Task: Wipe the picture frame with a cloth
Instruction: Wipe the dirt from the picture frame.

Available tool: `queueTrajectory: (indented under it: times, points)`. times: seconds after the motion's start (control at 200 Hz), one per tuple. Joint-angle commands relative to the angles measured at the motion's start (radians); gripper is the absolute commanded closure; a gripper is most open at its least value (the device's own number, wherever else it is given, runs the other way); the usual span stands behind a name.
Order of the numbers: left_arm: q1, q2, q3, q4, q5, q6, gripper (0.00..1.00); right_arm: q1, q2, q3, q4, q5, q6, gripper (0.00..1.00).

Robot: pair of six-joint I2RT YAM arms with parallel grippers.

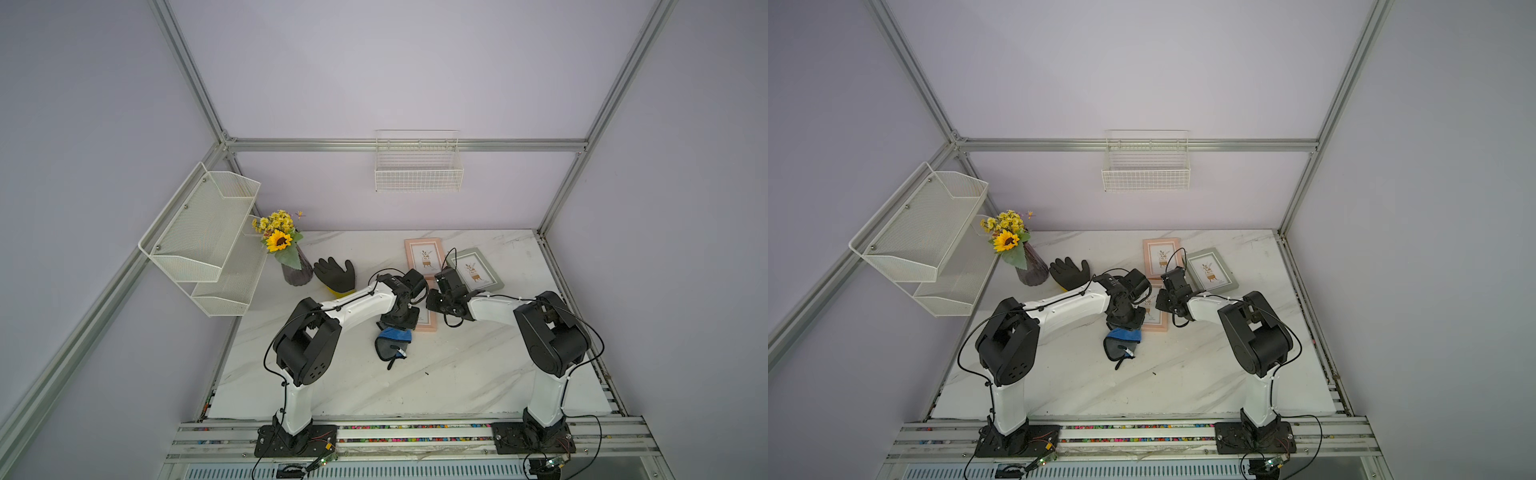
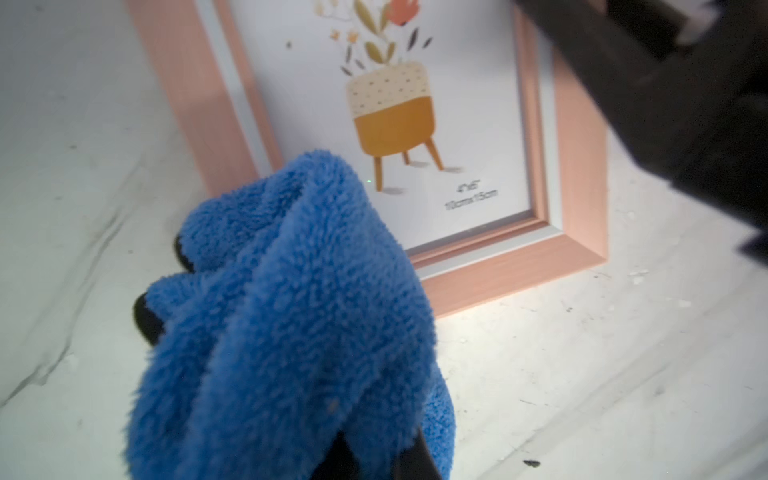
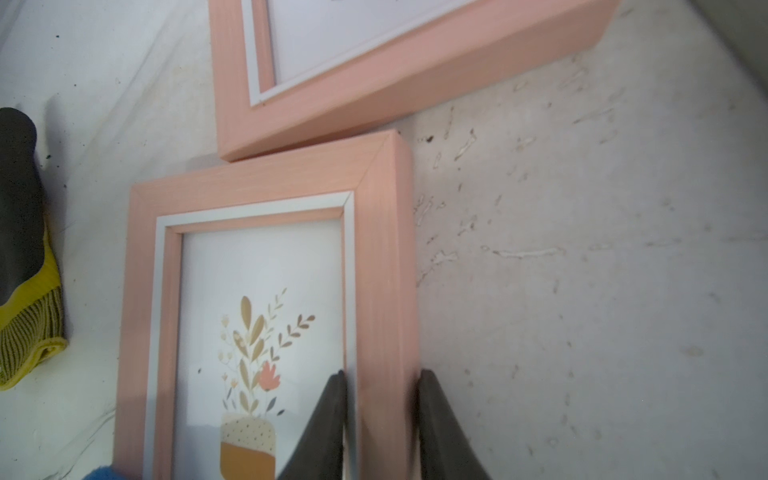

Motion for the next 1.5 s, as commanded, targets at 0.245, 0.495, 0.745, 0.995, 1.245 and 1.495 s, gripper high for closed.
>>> queueTrajectory:
  times: [0.245, 0.495, 0.745, 0.995, 1.245, 1.495]
  points:
    - [-0.019, 0.061, 0.063, 0.252, 0.271, -0.130, 1.00, 0.014, 0.044, -0.054, -0.083, -0.036, 0.042, 0.79]
    - [0.049, -0.018, -0.075, 0.212, 0.154, -0.145, 1.00, 0.014, 0.036, -0.063, -0.084, -0.031, 0.043, 0.79]
    - [0.171, -0.089, -0.166, 0.106, 0.017, -0.114, 1.00, 0.014, 0.037, -0.064, -0.080, -0.025, 0.040, 0.79]
    - [0.088, 0.011, -0.031, 0.143, 0.134, -0.131, 1.00, 0.014, 0.040, -0.051, -0.091, -0.022, 0.036, 0.79]
    - [0.007, 0.109, 0.053, 0.211, 0.277, -0.185, 1.00, 0.014, 0.036, -0.050, -0.094, -0.020, 0.036, 0.79]
    - [0.127, 0.001, -0.082, 0.153, 0.148, -0.159, 1.00, 0.013, 0.033, -0.056, -0.094, -0.018, 0.033, 0.79]
